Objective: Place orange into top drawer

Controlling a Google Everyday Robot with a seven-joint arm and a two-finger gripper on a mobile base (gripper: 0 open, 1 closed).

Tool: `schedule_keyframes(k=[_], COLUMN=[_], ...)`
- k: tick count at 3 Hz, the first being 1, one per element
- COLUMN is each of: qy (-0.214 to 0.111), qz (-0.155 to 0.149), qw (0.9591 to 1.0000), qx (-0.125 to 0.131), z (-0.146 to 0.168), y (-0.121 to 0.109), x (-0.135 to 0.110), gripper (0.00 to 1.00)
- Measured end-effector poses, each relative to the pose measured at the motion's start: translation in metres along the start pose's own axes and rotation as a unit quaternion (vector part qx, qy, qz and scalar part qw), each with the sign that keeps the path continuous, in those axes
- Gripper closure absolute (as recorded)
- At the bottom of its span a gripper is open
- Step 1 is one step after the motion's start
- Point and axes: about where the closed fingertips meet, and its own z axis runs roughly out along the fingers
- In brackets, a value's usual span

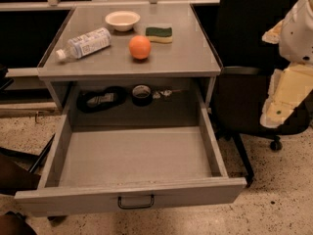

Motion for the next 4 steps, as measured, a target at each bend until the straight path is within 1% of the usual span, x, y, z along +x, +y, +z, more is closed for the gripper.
schedule_keyframes(k=[1,2,3,4], qy=[-0.021,-0.052,-0.052,-0.07], qz=[-0.015,-0.038,-0.038,-0.044], qw=[0.9997,0.9978,0.9978,0.9965], qx=[-0.003,-0.016,-0.016,-0.014], z=[0.028,0.091,0.091,0.097], y=[-0.042,-0.11,-0.11,-0.129], x=[-0.019,-0.063,-0.063,-0.074], gripper=[0.0,0.0,0.0,0.0])
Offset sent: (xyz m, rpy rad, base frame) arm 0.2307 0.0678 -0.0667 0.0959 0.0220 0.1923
